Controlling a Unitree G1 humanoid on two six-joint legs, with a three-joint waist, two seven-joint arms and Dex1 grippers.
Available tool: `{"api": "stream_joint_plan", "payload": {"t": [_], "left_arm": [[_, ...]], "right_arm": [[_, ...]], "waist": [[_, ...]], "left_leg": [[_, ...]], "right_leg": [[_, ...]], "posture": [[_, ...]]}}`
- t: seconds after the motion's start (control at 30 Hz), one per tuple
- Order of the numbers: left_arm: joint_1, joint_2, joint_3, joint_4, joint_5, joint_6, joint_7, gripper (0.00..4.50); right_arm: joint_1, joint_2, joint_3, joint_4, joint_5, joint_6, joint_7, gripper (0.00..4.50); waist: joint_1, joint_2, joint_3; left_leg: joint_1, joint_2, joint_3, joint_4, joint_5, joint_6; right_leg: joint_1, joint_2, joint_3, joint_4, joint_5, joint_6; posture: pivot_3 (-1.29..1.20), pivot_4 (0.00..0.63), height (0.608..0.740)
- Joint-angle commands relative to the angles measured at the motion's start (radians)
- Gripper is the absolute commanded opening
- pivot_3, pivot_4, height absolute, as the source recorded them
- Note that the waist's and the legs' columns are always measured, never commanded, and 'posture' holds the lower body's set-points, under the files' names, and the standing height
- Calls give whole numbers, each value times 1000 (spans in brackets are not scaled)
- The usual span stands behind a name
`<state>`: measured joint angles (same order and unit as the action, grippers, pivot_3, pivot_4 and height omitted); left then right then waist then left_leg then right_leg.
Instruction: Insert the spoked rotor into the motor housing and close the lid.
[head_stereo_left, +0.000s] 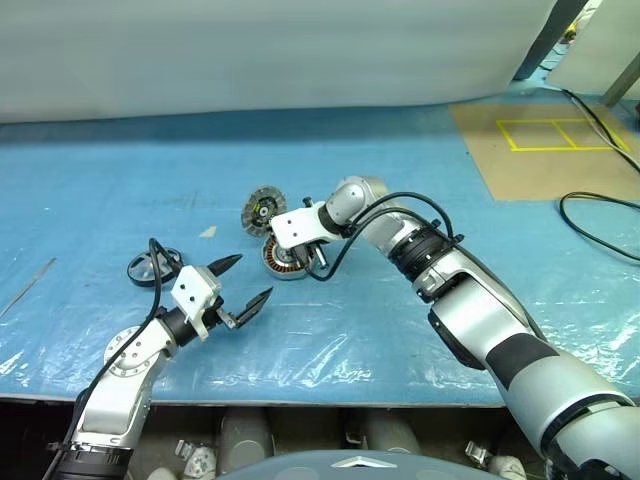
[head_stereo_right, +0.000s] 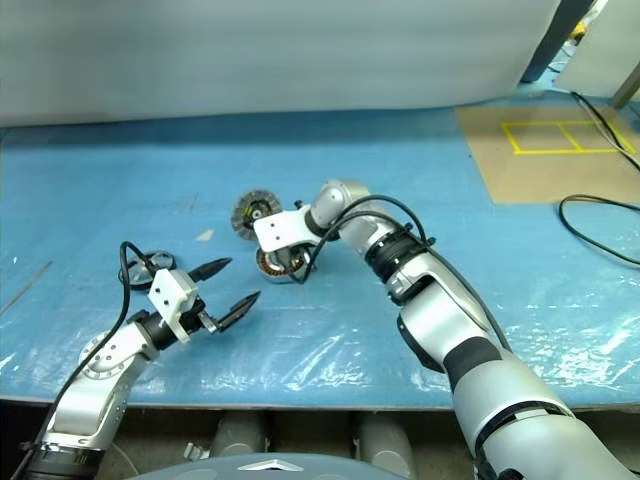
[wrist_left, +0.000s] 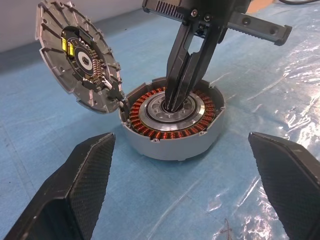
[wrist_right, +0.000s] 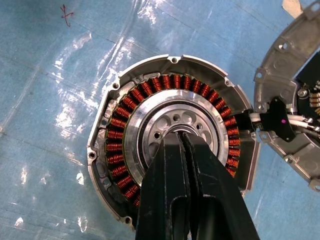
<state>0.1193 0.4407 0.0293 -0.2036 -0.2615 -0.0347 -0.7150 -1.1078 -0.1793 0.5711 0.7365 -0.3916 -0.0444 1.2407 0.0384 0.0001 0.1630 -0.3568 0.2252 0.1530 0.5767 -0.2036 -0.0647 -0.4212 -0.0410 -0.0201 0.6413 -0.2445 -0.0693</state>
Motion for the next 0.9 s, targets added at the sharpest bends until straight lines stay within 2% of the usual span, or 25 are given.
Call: {"api": "stream_joint_plan", "payload": {"t": [0.03,0.57,0.9], "left_arm": [[-11,3,-4,-9,-1,-5,-2,4500],[-8,5,-6,-12,0,-6,3,4500],[-14,5,-9,-6,-1,-6,0,4500]], "right_arm": [[-58,8,-36,-4,27,12,-11,51],[-13,23,-40,8,35,64,-22,51],[24,19,-141,-29,159,250,11,51]], "waist": [[0,0,0],[0,0,0],[2,0,0]], "left_leg": [[0,0,0,0,0,0],[-2,0,0,0,0,0],[-2,0,0,0,0,0]], "right_leg": [[0,0,0,0,0,0],[-1,0,0,0,0,0],[-1,0,0,0,0,0]], "posture": [[0,150,740],[0,150,740],[0,150,740]]}}
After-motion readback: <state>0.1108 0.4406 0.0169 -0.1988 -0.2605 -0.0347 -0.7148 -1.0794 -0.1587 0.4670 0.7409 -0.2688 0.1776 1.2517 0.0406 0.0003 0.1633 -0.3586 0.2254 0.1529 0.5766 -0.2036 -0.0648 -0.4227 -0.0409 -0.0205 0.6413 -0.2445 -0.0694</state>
